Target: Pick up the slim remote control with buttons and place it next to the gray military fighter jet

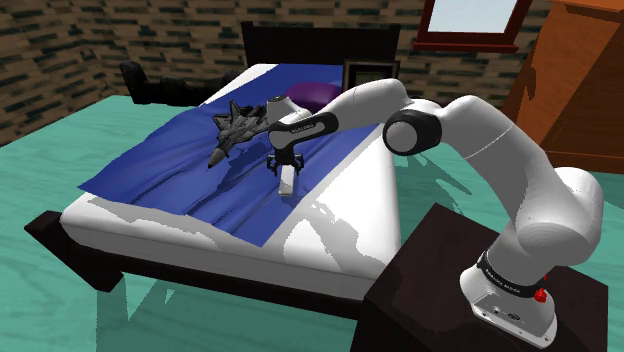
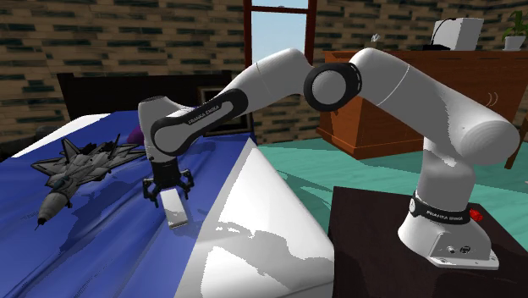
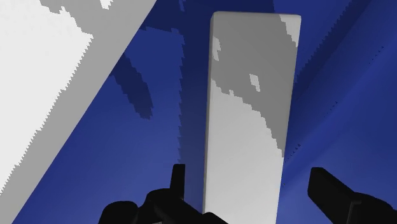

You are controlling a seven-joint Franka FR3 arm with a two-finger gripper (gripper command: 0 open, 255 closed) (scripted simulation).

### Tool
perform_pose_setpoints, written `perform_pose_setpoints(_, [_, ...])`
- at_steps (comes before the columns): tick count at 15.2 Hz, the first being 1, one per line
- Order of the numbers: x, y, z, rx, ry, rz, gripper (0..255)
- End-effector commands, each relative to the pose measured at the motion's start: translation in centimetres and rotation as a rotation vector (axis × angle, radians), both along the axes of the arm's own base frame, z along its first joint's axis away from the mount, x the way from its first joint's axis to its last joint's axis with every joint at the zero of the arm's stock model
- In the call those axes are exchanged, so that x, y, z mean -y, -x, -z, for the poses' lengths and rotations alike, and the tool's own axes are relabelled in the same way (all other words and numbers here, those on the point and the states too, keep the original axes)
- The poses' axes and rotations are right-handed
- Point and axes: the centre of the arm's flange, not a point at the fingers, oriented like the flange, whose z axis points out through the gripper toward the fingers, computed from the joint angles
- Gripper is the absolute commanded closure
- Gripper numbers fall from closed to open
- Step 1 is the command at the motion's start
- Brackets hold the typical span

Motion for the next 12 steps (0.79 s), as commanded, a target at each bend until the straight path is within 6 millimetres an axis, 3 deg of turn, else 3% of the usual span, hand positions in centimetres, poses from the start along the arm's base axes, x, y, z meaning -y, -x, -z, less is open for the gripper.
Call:
perform_pose_setpoints(1, [0.0, 0.0, 0.0, 0.0, 0.0, 0.0, 0])
perform_pose_setpoints(5, [-0.1, 0.0, -5.0, 0.0, 0.0, 0.0, 0])
perform_pose_setpoints(12, [-0.1, 0.0, -5.0, 0.0, 0.0, 0.0, 0])
